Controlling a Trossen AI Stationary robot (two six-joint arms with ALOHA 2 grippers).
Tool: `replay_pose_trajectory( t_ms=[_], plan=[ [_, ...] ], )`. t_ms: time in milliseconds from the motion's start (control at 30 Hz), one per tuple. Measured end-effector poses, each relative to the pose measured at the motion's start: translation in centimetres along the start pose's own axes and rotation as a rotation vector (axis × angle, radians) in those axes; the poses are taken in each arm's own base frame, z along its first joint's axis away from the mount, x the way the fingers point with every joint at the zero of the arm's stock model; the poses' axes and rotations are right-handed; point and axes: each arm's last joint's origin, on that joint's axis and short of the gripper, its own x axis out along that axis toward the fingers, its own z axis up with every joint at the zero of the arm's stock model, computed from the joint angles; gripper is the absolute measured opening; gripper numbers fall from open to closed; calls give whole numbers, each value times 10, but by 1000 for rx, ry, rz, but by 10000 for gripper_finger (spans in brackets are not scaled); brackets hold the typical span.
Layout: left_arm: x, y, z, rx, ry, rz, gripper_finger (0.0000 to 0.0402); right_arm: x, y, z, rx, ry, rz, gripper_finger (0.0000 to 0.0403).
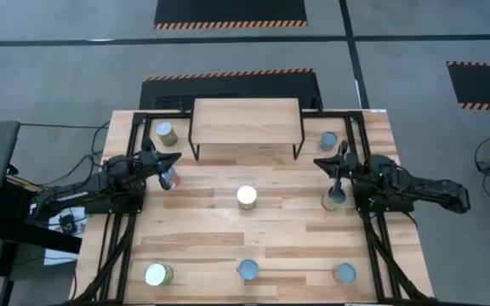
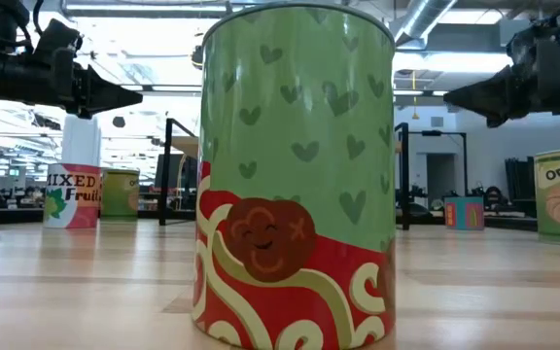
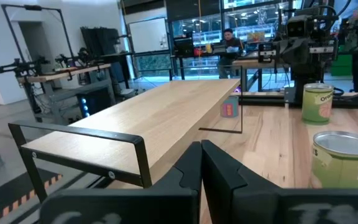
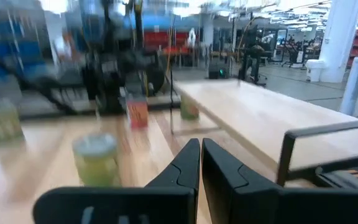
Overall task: Pick and place cans onto a shelf
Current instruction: Put the top right blue small can on the shelf
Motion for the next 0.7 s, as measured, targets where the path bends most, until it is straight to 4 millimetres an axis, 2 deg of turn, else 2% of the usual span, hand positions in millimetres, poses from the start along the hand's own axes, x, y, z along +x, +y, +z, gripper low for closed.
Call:
replay_pose_trajectory(
  t_ms=[67, 333, 400, 467, 633, 700],
  plan=[
    [0, 0, 0, -14, 0, 0, 0, 0, 0, 7, 39, -77, 0, 43],
    [0, 0, 6, 64, -65, -5, 0, -11, 3, 46, 5, -468, 34, 39],
    [0, 0, 6, 45, -69, -28, 0, -11, 4, 56, -23, -447, 50, 31],
    [0, -1, 6, 14, -70, -52, 0, -10, 3, 68, -9, -399, -15, 17],
    [0, -1, 6, 25, -70, -38, 0, 3, -8, 79, 88, -23, -464, 11],
    [0, -1, 6, 26, -70, -37, 0, 7, -11, 87, 124, 92, -569, 12]
  ],
)
